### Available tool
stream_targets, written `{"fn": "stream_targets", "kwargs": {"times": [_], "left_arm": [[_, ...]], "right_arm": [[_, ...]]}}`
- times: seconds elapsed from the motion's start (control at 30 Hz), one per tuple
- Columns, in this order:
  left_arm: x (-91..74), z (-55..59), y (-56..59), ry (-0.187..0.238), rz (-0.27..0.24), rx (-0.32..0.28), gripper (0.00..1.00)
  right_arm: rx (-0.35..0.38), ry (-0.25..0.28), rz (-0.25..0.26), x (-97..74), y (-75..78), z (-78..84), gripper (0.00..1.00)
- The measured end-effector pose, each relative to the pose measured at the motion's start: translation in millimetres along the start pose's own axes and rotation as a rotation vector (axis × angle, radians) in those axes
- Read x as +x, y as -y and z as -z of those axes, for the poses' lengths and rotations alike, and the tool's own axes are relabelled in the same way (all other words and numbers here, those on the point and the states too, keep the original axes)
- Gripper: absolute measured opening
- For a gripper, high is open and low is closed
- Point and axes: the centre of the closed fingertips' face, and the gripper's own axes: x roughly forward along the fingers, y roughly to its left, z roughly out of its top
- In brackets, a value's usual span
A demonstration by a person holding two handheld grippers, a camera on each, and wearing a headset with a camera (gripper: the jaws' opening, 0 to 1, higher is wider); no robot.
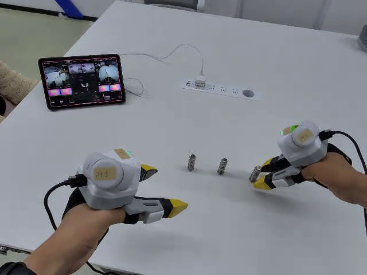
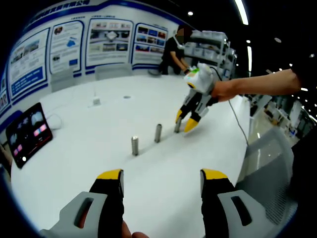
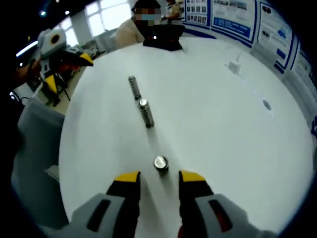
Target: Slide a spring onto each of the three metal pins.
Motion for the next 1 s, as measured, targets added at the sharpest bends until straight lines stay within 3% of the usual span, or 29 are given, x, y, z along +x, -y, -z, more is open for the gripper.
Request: {"fn": "stream_targets", "kwargs": {"times": [0.57, 1.0], "left_arm": [[6.0, -7.7, 0.0, 0.000, 0.005, 0.000, 0.66], [10.5, -15.3, -3.4, 0.015, 0.008, -0.009, 0.68]], "right_arm": [[0.184, 0.168, 0.041, -22.7, -11.4, -0.6, 0.44], [0.253, 0.248, 0.057, -36.0, -17.7, 0.6, 0.51]]}}
